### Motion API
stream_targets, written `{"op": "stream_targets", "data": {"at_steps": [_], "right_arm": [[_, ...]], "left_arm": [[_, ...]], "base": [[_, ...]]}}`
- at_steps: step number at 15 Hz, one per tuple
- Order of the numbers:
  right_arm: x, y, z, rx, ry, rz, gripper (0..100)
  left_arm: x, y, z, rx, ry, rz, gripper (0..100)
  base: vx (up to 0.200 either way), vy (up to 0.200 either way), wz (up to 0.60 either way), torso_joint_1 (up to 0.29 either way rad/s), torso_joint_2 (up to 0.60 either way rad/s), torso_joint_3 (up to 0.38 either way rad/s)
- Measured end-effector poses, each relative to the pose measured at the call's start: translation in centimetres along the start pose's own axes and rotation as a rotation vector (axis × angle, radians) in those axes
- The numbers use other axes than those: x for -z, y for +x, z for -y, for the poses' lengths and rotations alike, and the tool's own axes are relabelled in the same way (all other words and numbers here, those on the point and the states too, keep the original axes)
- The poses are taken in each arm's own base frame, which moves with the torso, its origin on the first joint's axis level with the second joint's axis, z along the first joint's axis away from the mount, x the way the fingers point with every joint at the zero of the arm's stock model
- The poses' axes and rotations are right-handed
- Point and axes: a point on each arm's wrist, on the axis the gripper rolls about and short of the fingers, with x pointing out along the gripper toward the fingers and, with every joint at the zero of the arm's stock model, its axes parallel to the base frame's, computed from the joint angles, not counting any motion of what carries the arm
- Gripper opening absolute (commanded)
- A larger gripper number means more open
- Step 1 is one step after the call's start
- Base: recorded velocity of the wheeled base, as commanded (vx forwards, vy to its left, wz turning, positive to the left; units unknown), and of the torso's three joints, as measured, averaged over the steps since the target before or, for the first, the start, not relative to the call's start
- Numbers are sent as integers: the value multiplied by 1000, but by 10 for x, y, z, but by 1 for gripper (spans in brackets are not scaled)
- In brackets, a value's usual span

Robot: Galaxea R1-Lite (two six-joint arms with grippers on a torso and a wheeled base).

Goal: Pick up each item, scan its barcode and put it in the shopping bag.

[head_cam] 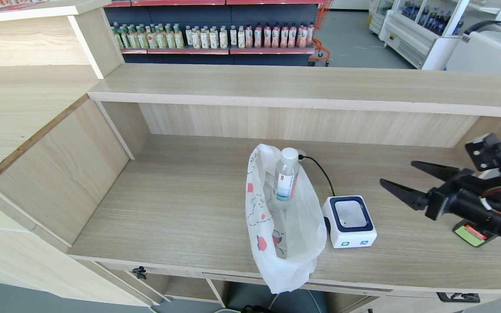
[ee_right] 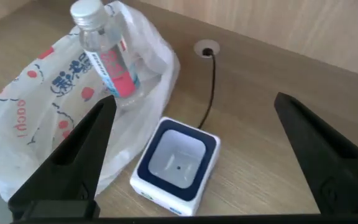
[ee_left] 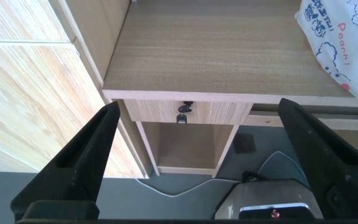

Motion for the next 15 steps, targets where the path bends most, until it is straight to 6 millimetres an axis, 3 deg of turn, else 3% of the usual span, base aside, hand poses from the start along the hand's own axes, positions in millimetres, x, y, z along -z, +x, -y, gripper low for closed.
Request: {"op": "stream_targets", "data": {"at_steps": [2,6,9,15], "right_arm": [[-1,-36,13,160,14,-10,100],[2,-73,43,416,-100,-79,100],[20,-86,53,568,-125,-215,100],[44,-93,47,594,-113,-334,100]], "left_arm": [[0,0,0,0,0,0,100],[0,0,0,0,0,0,100],[0,0,0,0,0,0,100],[0,0,0,0,-4,0,100]], "base": [[0,0,0,0,0,0],[0,0,0,0,0,0],[0,0,0,0,0,0],[0,0,0,0,0,0]]}}
